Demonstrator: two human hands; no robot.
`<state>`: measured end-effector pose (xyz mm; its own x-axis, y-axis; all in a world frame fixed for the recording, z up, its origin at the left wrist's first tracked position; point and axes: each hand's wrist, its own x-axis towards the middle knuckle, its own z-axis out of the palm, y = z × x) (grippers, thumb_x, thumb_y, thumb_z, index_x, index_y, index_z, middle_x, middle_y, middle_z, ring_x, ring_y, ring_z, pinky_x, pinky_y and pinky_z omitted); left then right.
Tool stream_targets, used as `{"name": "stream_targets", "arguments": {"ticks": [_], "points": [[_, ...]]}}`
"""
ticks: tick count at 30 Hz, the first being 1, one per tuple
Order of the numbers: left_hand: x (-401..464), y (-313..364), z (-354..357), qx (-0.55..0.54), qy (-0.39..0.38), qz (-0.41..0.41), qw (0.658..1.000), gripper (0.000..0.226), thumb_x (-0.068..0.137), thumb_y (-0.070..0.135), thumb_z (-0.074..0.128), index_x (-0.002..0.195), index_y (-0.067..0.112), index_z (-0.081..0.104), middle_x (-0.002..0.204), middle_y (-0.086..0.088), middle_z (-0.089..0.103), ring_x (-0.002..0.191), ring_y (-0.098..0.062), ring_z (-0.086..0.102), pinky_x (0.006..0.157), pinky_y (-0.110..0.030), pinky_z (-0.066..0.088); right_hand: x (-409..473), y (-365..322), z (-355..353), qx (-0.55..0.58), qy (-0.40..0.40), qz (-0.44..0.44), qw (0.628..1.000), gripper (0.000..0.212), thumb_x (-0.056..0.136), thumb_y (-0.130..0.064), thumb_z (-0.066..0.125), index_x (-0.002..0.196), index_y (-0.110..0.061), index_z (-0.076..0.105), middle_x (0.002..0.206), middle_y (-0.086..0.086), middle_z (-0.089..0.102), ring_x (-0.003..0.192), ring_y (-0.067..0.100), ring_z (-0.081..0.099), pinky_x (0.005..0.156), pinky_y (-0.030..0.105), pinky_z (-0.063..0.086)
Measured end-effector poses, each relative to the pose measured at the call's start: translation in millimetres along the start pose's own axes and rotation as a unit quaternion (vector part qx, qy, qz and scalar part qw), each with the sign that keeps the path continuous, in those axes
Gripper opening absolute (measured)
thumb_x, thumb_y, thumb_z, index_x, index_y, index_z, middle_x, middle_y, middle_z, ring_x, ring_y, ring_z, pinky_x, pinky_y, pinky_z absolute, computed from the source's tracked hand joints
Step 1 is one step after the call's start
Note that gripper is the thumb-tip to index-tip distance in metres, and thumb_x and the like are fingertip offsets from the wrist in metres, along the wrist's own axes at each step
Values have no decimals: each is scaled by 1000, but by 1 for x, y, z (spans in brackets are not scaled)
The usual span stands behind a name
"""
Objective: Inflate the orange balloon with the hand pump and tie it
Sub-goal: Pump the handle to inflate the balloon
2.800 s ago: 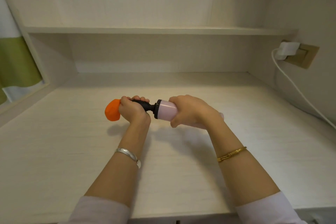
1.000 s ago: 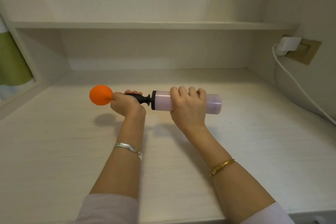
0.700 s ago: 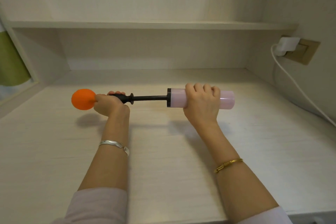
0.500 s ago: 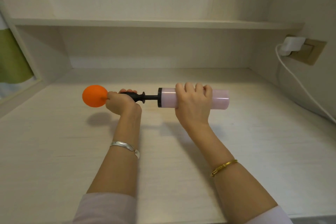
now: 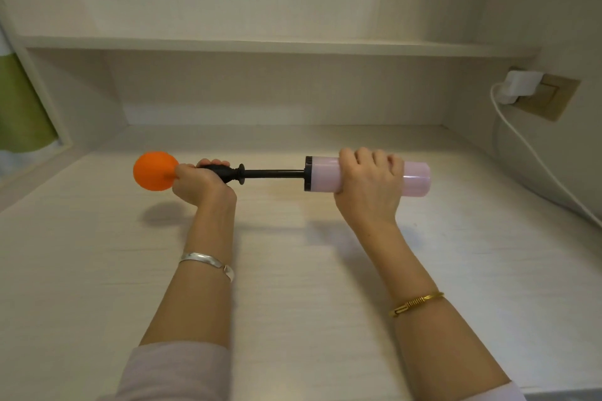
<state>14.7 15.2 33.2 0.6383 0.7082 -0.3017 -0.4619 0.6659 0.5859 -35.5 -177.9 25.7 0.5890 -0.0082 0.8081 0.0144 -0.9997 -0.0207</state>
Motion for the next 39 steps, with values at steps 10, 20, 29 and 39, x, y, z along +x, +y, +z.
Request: {"name": "stream_targets", "arguments": {"ticks": [10, 20, 29, 39], "points": [[-25, -15, 5, 11, -77, 0, 997, 22, 80, 0, 31, 63, 13, 35, 33, 5, 41, 31, -14, 40, 38, -20, 40, -11, -42, -1, 5, -22, -49, 999, 28, 52, -2, 67, 75, -17, 60, 63, 0, 60, 59, 26, 52, 64, 31, 42], [-9, -4, 1, 9, -21, 10, 1000, 20, 82, 1, 29, 68, 15, 33, 52, -3, 42, 35, -16, 42, 39, -20, 44, 0, 1, -4, 4, -13, -2, 1000, 23, 59, 2, 63, 77, -12, 59, 69, 7, 61, 65, 29, 52, 71, 36, 39], [-25, -10, 2, 10, -62, 9, 998, 22, 81, 1, 31, 64, 14, 36, 42, 2, 43, 33, -14, 42, 39, -20, 43, -9, -36, -2, -9, 0, -44, 999, 28, 55, 0, 65, 75, -17, 58, 64, 1, 59, 61, 26, 51, 71, 35, 34], [-12, -3, -1, -18, -7, -6, 1000, 22, 83, 1, 27, 66, 15, 31, 51, -2, 40, 31, -14, 39, 40, -21, 42, -1, -6, -2, -13, -35, 10, 999, 28, 62, 7, 59, 82, -13, 55, 76, 7, 61, 75, 30, 52, 75, 38, 27]]}}
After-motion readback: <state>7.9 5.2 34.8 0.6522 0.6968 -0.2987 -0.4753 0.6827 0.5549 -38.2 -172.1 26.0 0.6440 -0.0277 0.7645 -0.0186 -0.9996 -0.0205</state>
